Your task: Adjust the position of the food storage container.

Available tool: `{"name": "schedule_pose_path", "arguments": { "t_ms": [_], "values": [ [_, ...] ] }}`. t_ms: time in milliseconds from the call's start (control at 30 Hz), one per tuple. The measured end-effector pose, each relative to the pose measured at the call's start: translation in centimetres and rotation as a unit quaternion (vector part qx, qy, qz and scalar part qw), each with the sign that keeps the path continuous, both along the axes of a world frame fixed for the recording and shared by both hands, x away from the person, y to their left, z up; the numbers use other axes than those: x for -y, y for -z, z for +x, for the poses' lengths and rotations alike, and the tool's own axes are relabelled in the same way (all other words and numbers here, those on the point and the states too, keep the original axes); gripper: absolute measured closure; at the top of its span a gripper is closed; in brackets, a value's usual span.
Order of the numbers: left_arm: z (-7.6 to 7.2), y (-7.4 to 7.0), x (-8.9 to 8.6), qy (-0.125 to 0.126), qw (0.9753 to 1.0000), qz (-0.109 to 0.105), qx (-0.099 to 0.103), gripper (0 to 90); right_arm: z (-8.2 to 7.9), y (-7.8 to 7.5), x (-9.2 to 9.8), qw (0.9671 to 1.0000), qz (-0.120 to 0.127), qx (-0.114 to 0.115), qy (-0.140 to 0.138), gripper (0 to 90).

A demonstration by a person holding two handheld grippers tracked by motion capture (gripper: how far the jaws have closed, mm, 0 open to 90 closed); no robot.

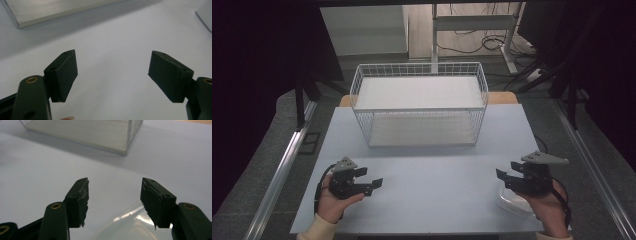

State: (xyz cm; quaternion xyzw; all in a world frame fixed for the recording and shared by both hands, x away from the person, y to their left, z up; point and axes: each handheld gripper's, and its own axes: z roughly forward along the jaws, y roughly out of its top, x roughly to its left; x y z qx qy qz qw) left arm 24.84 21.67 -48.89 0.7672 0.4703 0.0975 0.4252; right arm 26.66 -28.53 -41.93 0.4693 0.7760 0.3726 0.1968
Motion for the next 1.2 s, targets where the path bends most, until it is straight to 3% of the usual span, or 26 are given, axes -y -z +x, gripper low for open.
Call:
{"name": "schedule_pose_path", "arguments": {
  "t_ms": [67, 267, 433, 467, 500, 533, 700, 867, 900, 967, 1200],
  "values": [
    [0.0, 0.0, 0.0, -0.002, 1.0000, -0.001, 0.000, 22.9, 0.0, 0.0, 1.0, 0.9997, -0.013, -0.001, 0.019, 40.9],
    [0.0, 0.1, 0.0, -0.009, 1.0000, 0.003, -0.003, 22.9, -0.1, 0.0, 3.1, 0.9989, -0.009, -0.002, 0.045, 48.0],
    [0.0, 0.1, 0.0, -0.008, 1.0000, 0.002, -0.003, 22.9, -0.3, -0.1, 5.3, 0.9977, -0.003, -0.003, 0.068, 64.1],
    [0.0, 0.1, 0.0, -0.008, 1.0000, 0.002, -0.002, 23.0, -0.4, -0.1, 6.0, 0.9969, -0.007, -0.005, 0.079, 71.6],
    [-0.1, 0.1, 0.0, -0.009, 1.0000, 0.001, -0.002, 23.0, -0.4, -0.1, 6.0, 0.9969, -0.007, -0.005, 0.079, 71.6],
    [-0.1, 0.0, -0.1, -0.009, 1.0000, 0.001, 0.000, 23.0, -0.5, 0.0, 6.8, 0.9955, -0.010, -0.009, 0.093, 77.7],
    [-0.1, -0.1, -0.1, -0.011, 0.9999, 0.000, -0.001, 23.1, -0.8, 0.3, 8.5, 0.9926, -0.008, -0.015, 0.120, 86.7],
    [-0.2, -0.1, 0.0, -0.012, 0.9999, -0.002, -0.002, 23.1, -1.2, 1.3, 9.8, 0.9862, -0.060, -0.041, 0.149, 89.5],
    [-0.2, -0.1, 0.0, -0.012, 0.9999, -0.002, -0.002, 23.0, -1.2, 1.3, 9.8, 0.9862, -0.060, -0.041, 0.149, 89.5],
    [-0.2, -0.1, 0.0, -0.013, 0.9999, -0.003, -0.002, 23.0, -1.4, 1.9, 10.0, 0.9823, -0.078, -0.066, 0.157, 89.7],
    [-0.1, 0.1, 0.1, -0.012, 0.9999, 0.000, -0.005, 23.1, -1.5, 3.7, 9.3, 0.9792, -0.096, -0.120, 0.133, 89.9]
  ]
}}
